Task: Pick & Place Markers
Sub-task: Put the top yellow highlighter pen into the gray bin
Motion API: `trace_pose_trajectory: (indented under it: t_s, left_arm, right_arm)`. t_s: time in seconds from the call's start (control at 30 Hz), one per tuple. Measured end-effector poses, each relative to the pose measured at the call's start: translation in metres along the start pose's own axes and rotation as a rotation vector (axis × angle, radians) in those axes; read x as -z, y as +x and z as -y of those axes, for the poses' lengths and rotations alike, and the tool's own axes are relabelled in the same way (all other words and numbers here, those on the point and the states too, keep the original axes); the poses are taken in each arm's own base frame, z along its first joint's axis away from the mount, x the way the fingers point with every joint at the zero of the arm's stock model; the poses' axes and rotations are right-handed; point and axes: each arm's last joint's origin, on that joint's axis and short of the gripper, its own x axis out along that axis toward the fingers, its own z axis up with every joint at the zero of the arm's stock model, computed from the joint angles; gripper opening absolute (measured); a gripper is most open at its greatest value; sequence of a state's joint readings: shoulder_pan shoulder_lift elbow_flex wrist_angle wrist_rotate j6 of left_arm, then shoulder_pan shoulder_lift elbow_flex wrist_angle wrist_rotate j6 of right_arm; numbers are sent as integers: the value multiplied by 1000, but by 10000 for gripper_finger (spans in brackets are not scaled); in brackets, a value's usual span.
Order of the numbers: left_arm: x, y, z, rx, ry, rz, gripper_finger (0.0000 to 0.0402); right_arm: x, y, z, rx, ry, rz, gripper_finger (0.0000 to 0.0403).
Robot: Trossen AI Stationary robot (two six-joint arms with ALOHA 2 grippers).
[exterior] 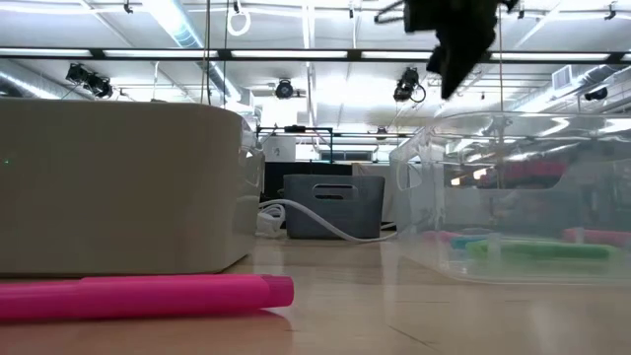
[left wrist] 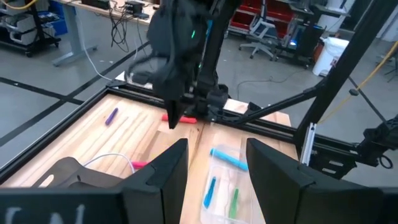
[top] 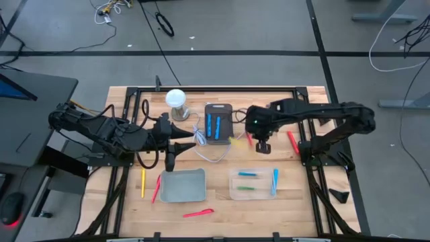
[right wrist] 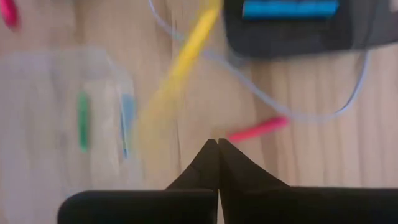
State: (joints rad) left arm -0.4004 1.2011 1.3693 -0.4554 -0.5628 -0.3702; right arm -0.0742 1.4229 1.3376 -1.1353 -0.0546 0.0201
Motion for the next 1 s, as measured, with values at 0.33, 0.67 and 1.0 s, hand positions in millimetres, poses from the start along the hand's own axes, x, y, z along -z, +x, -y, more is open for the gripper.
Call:
trace_pose_trajectory:
  t_s: [0.33,0.67,1.0]
  left_arm:
    - [-3,0,1,-1,-20,33,170]
    - [-4,0,1,-5,-27,38,170]
    - [-4,0,1,15,-27,31,170]
  right_arm:
    - [-21,-36,-8,-20,58,189,2]
    - [-21,-37,-17,-37,12,187,1]
    - [-24,-34,-18,-29,-194,195,90]
